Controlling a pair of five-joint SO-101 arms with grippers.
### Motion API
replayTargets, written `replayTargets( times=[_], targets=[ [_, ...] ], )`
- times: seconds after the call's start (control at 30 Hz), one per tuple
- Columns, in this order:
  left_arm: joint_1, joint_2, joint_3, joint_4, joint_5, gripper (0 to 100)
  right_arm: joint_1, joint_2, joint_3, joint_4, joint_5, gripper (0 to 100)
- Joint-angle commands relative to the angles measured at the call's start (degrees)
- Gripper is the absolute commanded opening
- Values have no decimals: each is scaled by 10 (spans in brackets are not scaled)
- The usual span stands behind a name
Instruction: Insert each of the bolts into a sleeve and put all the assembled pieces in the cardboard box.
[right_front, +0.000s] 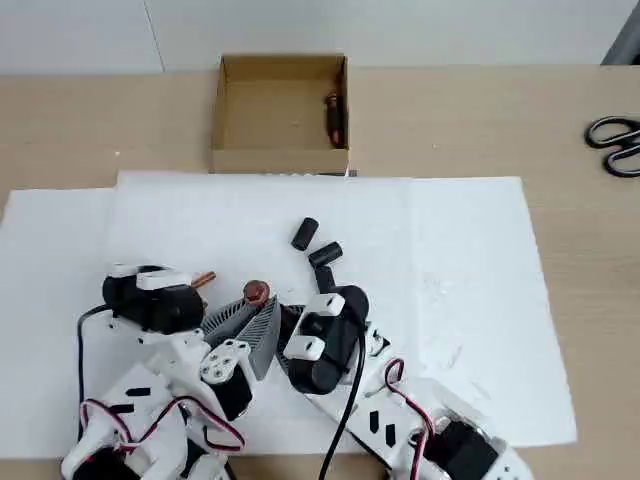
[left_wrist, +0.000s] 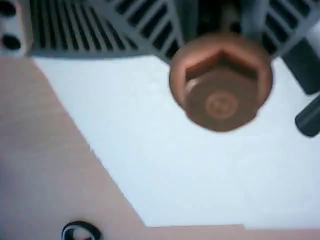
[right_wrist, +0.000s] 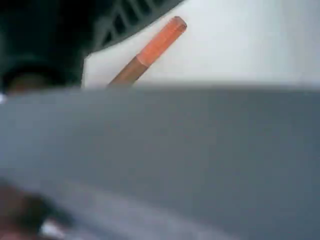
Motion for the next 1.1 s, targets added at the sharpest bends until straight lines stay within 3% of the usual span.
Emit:
replayTargets(
  times=[0.0, 0.27, 0.47, 0.73, 0.97, 1.07],
  targets=[
    [1, -3, -12, 19, -9, 6, 0, -5, -27, -20, 4, 3],
    [43, -2, 7, 19, -37, 13, 0, -5, -47, -15, 4, 3],
    [43, -2, -2, 38, -50, 158, 0, -5, -47, -15, 4, 3],
    [41, -2, -12, 56, -66, 162, 0, -5, -44, 7, 4, 3],
    [-81, -2, -21, 67, -204, 164, 23, -5, -33, 1, 4, 3],
    [-105, -1, -44, 78, -221, 164, 46, -5, -30, 1, 4, 3]
  ],
)
